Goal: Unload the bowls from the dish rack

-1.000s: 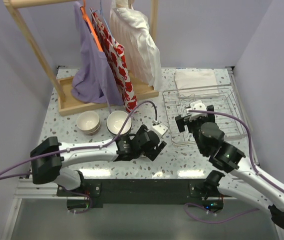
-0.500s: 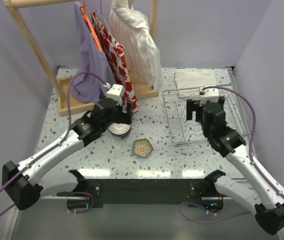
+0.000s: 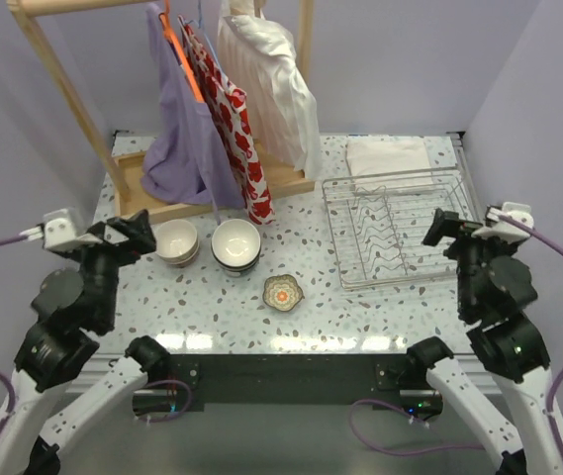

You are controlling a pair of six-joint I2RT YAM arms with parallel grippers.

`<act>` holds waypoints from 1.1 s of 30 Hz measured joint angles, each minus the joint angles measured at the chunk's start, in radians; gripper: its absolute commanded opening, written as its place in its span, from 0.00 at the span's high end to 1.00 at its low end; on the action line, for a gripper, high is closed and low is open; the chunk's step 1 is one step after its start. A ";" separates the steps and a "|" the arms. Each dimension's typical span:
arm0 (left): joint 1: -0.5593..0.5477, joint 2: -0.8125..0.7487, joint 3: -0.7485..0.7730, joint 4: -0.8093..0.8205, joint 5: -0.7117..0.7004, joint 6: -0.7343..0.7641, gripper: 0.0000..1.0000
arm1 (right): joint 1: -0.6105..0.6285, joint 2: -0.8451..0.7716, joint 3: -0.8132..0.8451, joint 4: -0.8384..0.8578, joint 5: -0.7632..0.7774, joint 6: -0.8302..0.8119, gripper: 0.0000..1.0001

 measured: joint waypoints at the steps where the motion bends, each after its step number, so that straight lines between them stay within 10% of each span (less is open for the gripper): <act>1: 0.000 -0.047 -0.004 0.005 -0.028 0.011 0.00 | 0.000 -0.033 -0.007 0.014 0.005 -0.015 0.01; 33: 0.001 -0.408 -0.118 0.005 -0.239 0.127 0.00 | 0.000 -0.299 -0.220 0.190 0.047 -0.174 0.01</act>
